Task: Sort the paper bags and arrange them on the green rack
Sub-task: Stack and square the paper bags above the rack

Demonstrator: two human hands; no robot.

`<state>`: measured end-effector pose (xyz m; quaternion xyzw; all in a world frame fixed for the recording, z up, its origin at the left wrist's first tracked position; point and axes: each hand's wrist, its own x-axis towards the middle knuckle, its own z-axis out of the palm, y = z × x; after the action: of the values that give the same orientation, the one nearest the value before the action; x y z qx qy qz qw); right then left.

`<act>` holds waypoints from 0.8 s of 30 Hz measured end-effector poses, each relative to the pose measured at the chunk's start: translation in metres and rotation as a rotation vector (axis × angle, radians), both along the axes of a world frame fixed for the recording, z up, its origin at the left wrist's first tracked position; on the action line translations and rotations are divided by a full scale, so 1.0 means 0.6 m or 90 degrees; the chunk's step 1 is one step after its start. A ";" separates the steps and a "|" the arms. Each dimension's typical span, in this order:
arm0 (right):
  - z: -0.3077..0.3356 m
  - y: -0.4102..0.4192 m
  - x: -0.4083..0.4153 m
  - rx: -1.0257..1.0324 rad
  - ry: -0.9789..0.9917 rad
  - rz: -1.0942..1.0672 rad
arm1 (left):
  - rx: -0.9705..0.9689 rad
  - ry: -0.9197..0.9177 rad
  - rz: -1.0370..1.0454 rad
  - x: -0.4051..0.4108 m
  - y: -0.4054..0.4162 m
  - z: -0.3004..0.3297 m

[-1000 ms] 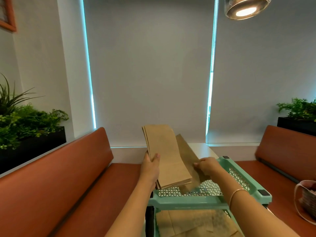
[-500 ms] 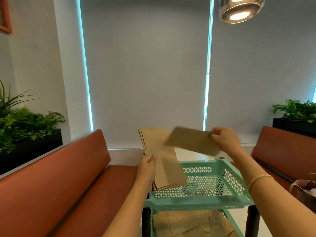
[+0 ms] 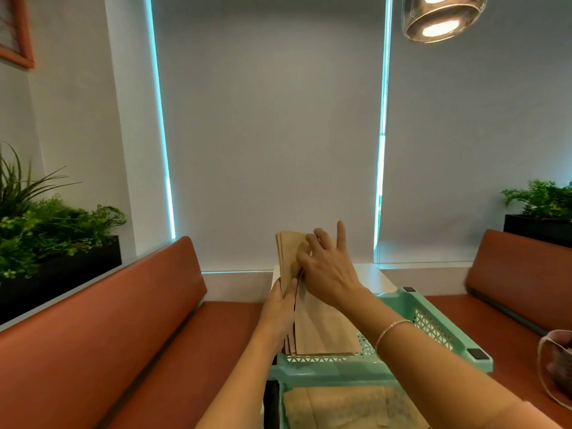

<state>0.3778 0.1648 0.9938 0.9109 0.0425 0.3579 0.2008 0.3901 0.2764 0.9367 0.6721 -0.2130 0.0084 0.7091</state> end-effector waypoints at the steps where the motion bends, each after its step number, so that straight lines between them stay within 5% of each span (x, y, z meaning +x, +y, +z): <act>1: -0.006 0.001 0.007 0.035 -0.007 -0.003 | -0.012 -0.008 -0.010 0.000 0.001 0.000; 8: -0.020 -0.022 0.009 0.314 -0.009 0.026 | 0.005 -0.058 -0.038 0.014 0.002 -0.010; 12: -0.026 -0.062 -0.025 0.733 -0.017 0.001 | 0.035 -0.029 0.050 0.015 0.004 -0.015; 15: -0.045 -0.088 -0.062 1.100 0.139 -0.012 | 0.013 -0.025 0.098 0.013 0.004 -0.008; 18: -0.073 -0.096 -0.087 1.321 0.309 0.041 | -0.077 -0.001 0.137 0.005 -0.012 0.006; 22: -0.077 -0.084 -0.096 1.631 0.265 0.223 | -0.228 0.070 0.156 -0.017 -0.056 0.023; 24: -0.071 -0.071 -0.098 1.671 0.222 0.303 | -0.263 0.113 0.110 -0.023 -0.076 0.017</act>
<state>0.3190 0.1225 0.9511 0.4324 -0.1483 0.0400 -0.8885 0.3760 0.2311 0.9467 0.5267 -0.0857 0.0532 0.8440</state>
